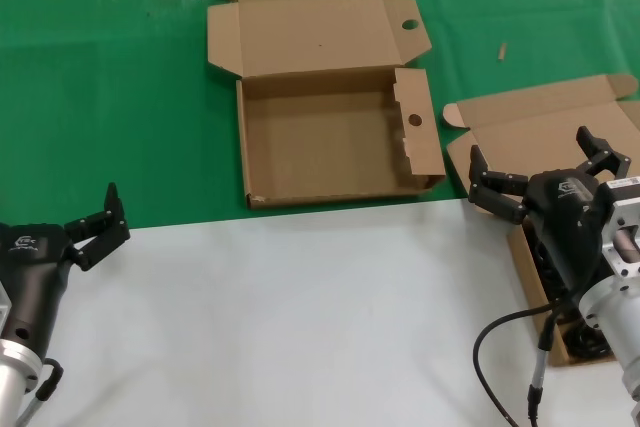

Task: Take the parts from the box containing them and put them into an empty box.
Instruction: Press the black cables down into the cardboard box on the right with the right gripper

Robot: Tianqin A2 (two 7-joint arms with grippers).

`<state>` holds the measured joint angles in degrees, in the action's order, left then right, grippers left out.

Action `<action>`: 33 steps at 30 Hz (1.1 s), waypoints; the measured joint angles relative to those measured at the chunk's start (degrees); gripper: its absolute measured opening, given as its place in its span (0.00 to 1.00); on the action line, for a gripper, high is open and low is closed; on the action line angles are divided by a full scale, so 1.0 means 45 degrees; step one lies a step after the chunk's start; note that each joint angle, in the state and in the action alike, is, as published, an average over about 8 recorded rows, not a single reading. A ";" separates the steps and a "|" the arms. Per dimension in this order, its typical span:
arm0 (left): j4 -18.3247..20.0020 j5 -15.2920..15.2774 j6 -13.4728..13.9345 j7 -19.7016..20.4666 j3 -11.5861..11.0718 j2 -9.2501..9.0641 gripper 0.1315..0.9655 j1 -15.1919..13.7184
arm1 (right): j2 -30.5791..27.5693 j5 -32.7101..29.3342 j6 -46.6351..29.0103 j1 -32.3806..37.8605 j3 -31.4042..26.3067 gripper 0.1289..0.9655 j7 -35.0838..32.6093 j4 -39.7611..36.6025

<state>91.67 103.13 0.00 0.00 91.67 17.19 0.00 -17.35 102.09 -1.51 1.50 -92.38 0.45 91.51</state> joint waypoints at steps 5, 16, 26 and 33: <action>0.0001 0.0000 0.0000 0.0001 0.0000 0.0000 1.00 0.0000 | 0.0409 -0.0086 -0.0124 -0.0368 0.0372 1.00 -0.0355 0.0350; 0.0000 -0.0002 0.0000 0.0007 0.0001 0.0000 0.94 0.0000 | 0.1708 -0.0172 -0.0765 -0.1411 0.1672 1.00 -0.1649 0.1418; 0.0000 -0.0004 0.0000 0.0004 0.0001 0.0000 0.79 0.0000 | 0.0014 -0.0403 -0.0679 -0.1554 0.1053 1.00 -0.1111 0.1611; 0.0000 -0.0004 0.0000 0.0004 0.0001 0.0000 0.64 0.0000 | -0.2634 -0.2175 -0.1632 -0.1833 0.0510 1.00 0.1016 0.2053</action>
<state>91.67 103.11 0.00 0.01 91.68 17.19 0.00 -29.21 92.30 -8.85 -6.75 -90.09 5.02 100.75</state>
